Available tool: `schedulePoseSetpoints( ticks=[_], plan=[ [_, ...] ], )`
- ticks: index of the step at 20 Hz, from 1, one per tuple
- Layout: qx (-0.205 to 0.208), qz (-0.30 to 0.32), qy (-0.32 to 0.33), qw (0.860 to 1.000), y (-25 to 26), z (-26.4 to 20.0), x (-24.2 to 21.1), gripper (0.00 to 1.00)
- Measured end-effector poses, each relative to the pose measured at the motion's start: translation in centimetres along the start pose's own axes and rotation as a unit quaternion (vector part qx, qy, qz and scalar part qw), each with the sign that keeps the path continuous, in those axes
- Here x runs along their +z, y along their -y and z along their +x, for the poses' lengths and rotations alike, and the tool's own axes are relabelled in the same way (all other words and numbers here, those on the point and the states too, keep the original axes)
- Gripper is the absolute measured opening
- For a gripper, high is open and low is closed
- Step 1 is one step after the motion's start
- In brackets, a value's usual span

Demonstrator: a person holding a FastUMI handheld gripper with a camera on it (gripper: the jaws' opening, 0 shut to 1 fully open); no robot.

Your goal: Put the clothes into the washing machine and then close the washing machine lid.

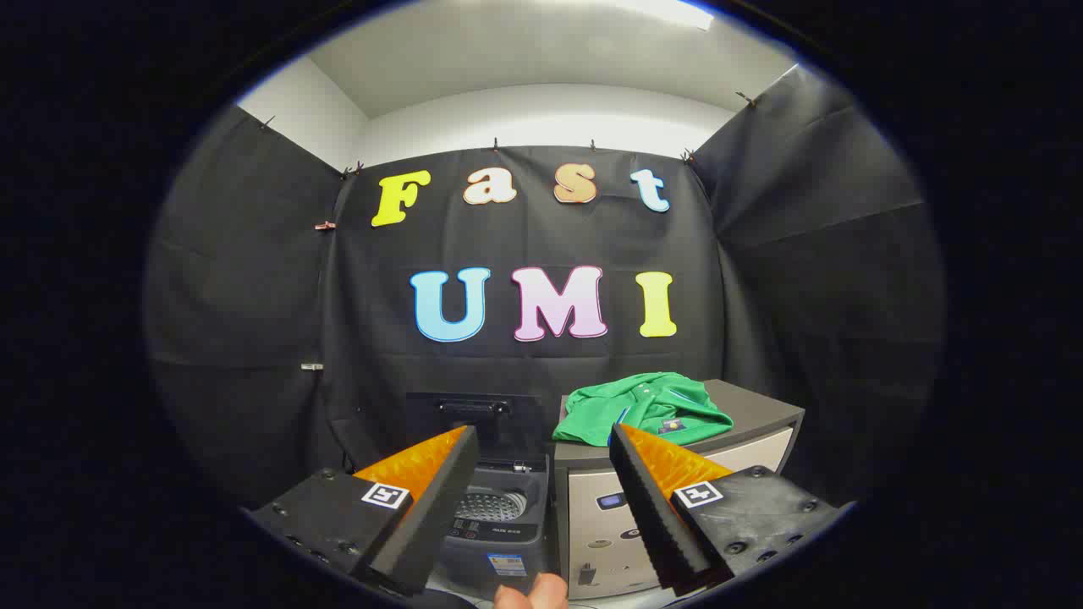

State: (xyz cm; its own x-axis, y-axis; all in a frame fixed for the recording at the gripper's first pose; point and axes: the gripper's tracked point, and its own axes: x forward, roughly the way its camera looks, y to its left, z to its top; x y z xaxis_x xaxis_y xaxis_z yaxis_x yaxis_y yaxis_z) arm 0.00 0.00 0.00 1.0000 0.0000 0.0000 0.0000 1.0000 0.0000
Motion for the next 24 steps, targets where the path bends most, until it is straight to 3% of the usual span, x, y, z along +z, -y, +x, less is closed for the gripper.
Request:
schedulePoseSetpoints(
  ticks=[15,24],
  plan=[
    [-0.002,0.004,0.002,1.000,1.2,-0.2,0.4,0.99],
    [-0.039,-0.013,-0.003,0.999,3.7,0.4,1.8,0.99]
  ],
)
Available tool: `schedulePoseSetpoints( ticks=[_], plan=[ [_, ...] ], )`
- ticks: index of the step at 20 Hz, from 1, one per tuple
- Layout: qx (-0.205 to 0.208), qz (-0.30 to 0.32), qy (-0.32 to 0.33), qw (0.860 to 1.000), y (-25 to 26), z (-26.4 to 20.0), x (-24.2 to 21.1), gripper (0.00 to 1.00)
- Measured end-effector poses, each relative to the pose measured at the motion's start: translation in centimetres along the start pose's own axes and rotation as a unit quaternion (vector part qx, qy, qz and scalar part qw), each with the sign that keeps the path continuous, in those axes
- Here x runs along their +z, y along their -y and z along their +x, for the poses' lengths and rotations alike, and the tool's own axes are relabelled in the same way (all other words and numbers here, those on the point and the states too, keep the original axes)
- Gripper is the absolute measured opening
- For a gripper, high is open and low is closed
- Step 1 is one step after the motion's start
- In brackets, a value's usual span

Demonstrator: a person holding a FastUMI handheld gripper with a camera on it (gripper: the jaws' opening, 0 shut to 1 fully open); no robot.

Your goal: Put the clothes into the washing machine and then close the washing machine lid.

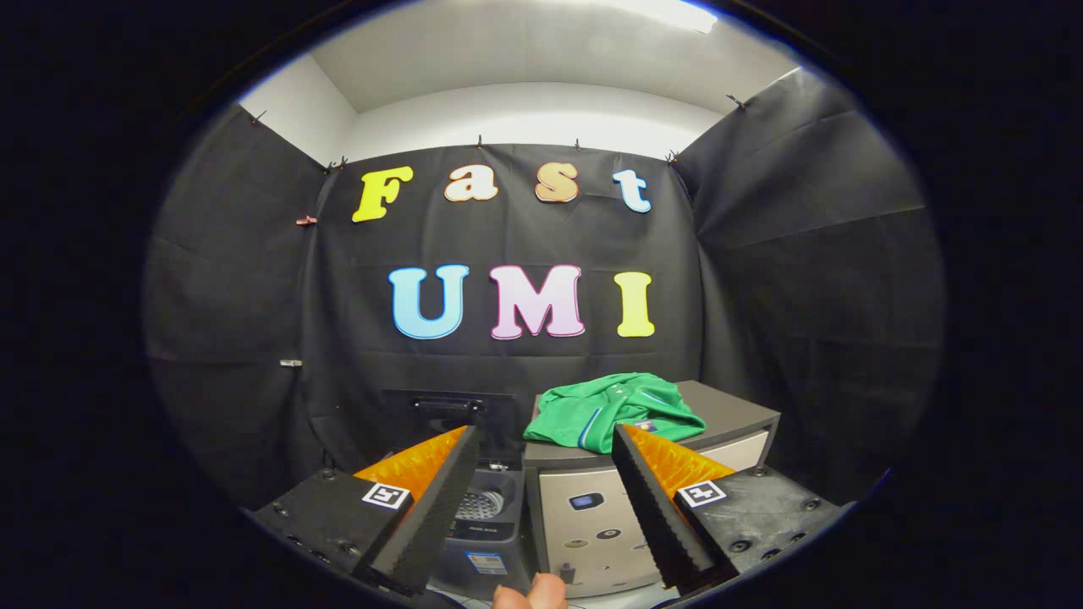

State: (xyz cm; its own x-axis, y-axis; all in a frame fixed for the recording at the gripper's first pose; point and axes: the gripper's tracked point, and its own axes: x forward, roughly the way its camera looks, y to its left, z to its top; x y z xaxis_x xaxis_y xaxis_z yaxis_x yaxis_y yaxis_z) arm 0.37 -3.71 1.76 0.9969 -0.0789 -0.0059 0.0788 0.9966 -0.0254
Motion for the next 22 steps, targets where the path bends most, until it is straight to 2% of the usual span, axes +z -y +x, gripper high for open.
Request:
schedulePoseSetpoints(
  ticks=[3,8,12,17,20,22],
  plan=[
    [-0.021,0.002,-0.001,1.000,1.4,1.1,1.7,0.99],
    [-0.095,-0.003,-0.039,0.995,5.9,5.5,3.5,0.99],
    [-0.111,0.021,-0.079,0.990,7.8,11.3,4.6,0.98],
    [-0.131,0.046,-0.189,0.972,10.1,19.2,1.5,0.99],
    [-0.149,0.012,-0.268,0.952,11.6,23.1,-1.4,0.99],
    [-0.130,0.000,-0.298,0.946,11.0,25.5,-2.4,1.00]
  ],
)
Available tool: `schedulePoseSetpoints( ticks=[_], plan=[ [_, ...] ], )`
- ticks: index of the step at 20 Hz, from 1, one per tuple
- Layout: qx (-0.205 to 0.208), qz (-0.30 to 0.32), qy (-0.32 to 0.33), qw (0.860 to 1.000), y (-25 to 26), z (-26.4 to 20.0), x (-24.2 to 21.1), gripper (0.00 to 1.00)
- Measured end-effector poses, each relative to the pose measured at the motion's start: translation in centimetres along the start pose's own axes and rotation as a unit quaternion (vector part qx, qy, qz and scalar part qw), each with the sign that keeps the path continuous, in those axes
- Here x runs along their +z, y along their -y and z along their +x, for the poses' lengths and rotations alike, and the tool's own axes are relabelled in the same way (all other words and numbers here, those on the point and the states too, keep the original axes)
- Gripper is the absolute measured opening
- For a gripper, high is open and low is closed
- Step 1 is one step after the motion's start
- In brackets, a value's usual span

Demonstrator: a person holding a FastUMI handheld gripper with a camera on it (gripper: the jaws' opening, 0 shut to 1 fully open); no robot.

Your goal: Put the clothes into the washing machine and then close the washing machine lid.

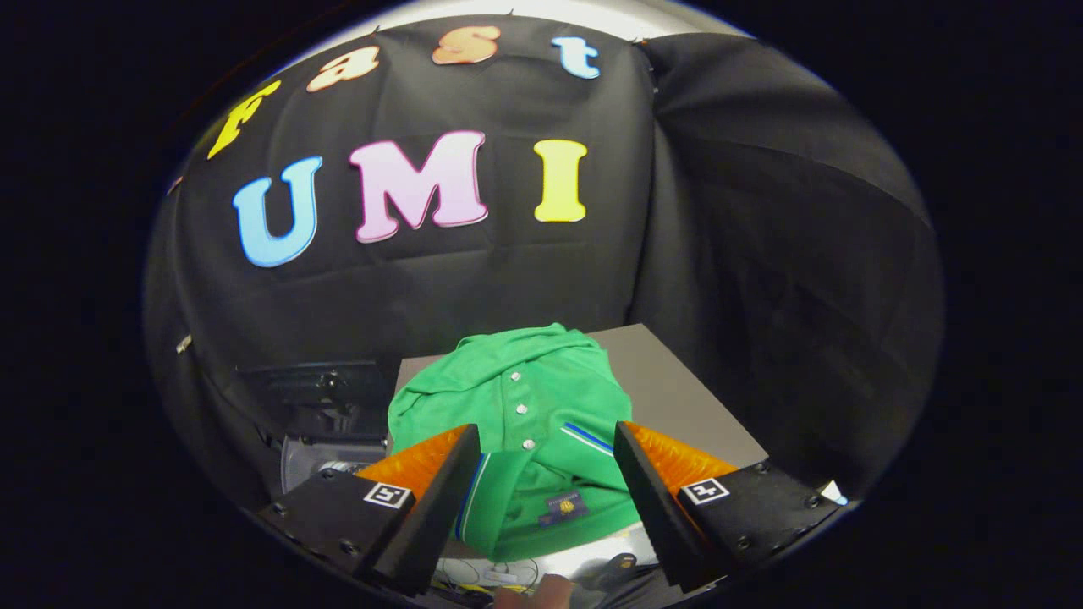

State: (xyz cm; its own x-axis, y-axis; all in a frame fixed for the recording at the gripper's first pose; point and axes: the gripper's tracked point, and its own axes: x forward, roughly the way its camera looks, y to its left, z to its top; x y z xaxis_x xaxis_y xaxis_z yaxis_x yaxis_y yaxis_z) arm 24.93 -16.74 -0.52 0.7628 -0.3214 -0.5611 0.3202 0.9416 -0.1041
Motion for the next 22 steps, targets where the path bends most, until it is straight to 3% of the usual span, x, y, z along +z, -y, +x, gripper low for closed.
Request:
schedulePoseSetpoints(
  ticks=[4,7,11,12,15,17,19,20,21,22],
  plan=[
    [-0.005,-0.045,-0.043,0.998,-0.1,4.9,-0.2,0.99],
    [0.030,-0.018,-0.065,0.997,-0.9,7.8,-0.4,0.99],
    [0.025,-0.017,-0.133,0.991,0.4,12.1,-4.4,0.98],
    [0.032,-0.009,-0.070,0.997,0.0,14.3,-2.7,0.98],
    [0.048,-0.034,-0.092,0.994,-0.2,13.5,-3.7,0.97],
    [0.036,-0.012,-0.097,0.995,0.1,12.9,-3.4,0.75],
    [0.031,0.010,-0.096,0.995,-0.1,13.1,-3.0,0.29],
    [0.027,0.024,-0.086,0.996,-0.2,13.4,-2.5,0.20],
    [0.029,0.029,-0.072,0.997,-0.3,12.9,-1.7,0.20],
    [0.032,0.029,-0.058,0.997,-0.5,12.5,-1.1,0.10]
  ],
)
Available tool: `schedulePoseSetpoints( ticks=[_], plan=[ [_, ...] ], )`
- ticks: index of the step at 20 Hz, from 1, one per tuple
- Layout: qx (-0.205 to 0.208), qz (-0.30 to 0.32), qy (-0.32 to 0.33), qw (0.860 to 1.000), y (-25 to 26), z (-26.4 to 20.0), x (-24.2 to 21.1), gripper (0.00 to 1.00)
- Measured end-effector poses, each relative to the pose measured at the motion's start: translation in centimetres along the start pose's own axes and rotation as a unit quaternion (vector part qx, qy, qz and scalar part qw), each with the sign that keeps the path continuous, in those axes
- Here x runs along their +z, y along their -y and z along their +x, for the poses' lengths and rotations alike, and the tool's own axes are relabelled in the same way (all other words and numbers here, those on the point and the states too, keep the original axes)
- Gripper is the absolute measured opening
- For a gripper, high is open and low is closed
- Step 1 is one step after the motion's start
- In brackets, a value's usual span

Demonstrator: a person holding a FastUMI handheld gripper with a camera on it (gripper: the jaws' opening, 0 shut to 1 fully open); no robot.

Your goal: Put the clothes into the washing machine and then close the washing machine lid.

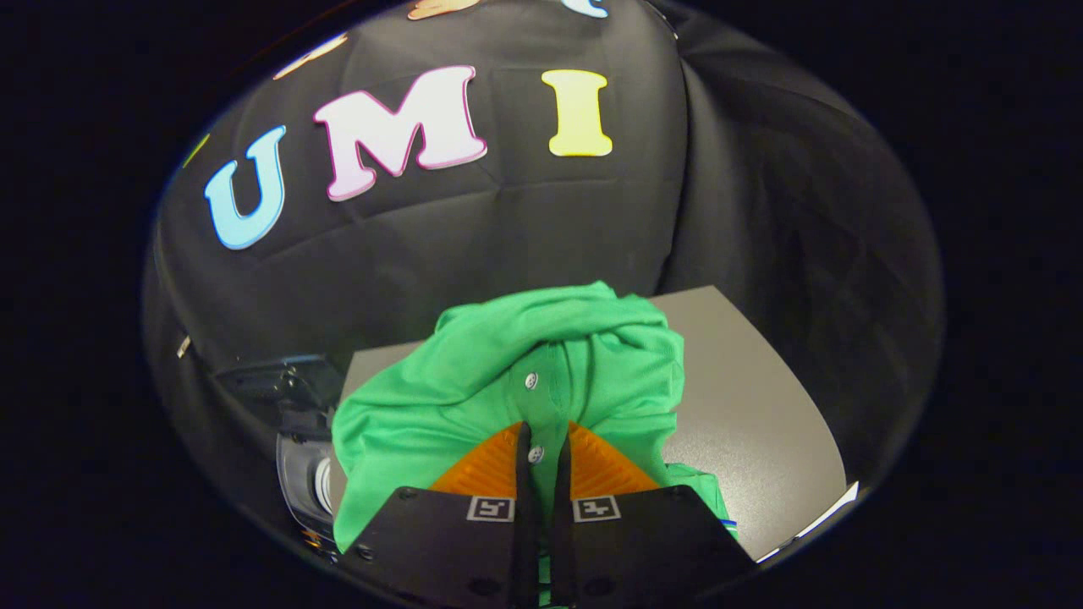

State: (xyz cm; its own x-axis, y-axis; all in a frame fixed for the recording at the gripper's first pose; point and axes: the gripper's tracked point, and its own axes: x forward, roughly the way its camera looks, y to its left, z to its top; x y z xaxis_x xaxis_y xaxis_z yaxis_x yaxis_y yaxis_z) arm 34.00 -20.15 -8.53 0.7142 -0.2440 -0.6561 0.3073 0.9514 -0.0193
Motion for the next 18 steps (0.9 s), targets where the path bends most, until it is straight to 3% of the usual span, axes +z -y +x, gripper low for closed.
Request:
schedulePoseSetpoints(
  ticks=[9,18],
  plan=[
    [0.004,0.010,0.050,0.999,-5.2,-7.0,3.7,0.10],
    [0.060,-0.010,0.075,0.995,-18.1,-14.7,4.0,0.10]
  ],
)
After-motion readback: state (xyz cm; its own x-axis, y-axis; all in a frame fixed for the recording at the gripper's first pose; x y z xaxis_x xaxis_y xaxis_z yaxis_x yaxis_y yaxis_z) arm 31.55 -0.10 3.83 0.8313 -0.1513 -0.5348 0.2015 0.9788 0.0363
